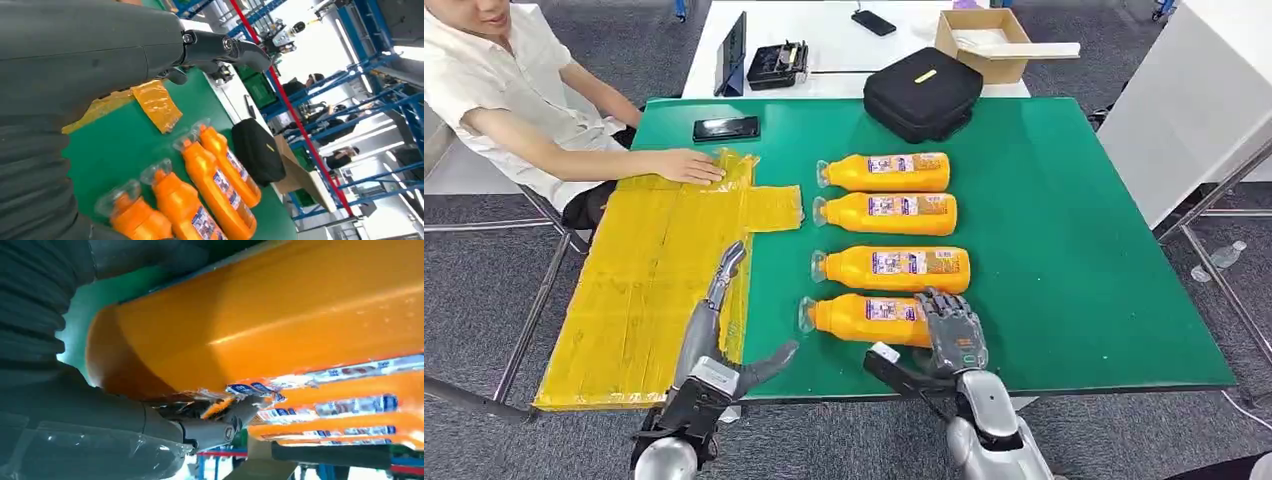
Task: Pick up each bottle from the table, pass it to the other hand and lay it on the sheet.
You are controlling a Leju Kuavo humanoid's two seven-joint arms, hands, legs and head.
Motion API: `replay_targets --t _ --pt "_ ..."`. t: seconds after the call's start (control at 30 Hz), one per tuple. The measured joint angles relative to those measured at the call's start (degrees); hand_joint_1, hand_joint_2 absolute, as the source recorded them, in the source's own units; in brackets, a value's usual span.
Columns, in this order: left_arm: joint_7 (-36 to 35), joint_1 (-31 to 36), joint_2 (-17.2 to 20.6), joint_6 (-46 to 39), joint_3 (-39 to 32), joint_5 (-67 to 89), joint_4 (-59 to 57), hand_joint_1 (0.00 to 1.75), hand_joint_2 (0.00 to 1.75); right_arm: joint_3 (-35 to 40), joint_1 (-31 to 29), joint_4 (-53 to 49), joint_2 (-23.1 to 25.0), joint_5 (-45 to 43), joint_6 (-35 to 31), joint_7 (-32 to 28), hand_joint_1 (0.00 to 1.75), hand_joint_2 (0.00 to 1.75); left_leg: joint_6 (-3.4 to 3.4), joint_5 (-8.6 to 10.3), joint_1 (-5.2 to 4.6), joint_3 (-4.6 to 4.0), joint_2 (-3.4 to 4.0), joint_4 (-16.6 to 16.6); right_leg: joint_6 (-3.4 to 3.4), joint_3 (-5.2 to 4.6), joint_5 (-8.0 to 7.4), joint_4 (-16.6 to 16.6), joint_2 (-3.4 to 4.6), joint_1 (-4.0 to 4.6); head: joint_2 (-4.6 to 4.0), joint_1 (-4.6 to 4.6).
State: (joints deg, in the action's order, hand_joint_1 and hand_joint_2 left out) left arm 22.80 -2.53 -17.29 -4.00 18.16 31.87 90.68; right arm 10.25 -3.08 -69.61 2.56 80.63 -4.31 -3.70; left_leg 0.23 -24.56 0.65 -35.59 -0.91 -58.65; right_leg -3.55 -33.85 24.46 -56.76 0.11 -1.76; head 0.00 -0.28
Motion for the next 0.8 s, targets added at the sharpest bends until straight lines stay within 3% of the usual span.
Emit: replay_targets --t 0.07,0.5,0.67,0.7,0.8 --pt "0.1 0.2 0.0 0.0 0.0 -0.2 -0.2 0.0 1.75 -0.4 -0.7 1.1 -0.4 -1.7 0.0 -0.9 1.75 1.75 0.09 -0.1 0.0 0.22 0.0 0.0 0.01 -0.26 0.07 0.0 0.0 0.0 0.0 0.02" --pt "0.5 1.0 0.0 0.1 0.4 -1.3 -1.6 0.0 1.75 -1.5 -1.4 4.1 -2.4 -9.8 0.2 -4.4 1.75 1.75 0.07 -0.25 0.0 0.85 0.04 0.0 -0.09 0.31 0.16 0.1 0.12 0.0 0.0 0.02" --pt "0.1 1.1 0.0 -0.1 0.4 -4.9 -1.9 0.0 1.75 -2.6 0.1 3.1 -2.4 -19.3 0.2 -9.6 1.75 1.75 0.07 -0.24 -0.01 0.89 0.02 0.0 -0.1 0.4 0.17 0.1 0.13 0.0 0.0 0.04" --pt "-0.3 1.1 0.0 -0.1 0.4 -5.9 -1.9 0.0 0.0 -2.8 0.9 2.3 -2.3 -20.5 0.2 -10.0 1.75 1.75 0.07 -0.24 -0.01 0.88 0.01 0.0 -0.11 0.43 0.17 0.1 0.13 0.0 0.0 0.02" --pt "-0.9 1.2 0.0 -0.1 0.4 -6.7 -2.1 0.0 0.0 -2.9 2.3 0.0 -2.0 -21.9 0.7 -10.4 1.75 1.75 0.06 -0.24 0.0 0.83 0.04 0.0 -0.12 0.89 0.15 0.0 0.18 0.0 0.0 0.0"
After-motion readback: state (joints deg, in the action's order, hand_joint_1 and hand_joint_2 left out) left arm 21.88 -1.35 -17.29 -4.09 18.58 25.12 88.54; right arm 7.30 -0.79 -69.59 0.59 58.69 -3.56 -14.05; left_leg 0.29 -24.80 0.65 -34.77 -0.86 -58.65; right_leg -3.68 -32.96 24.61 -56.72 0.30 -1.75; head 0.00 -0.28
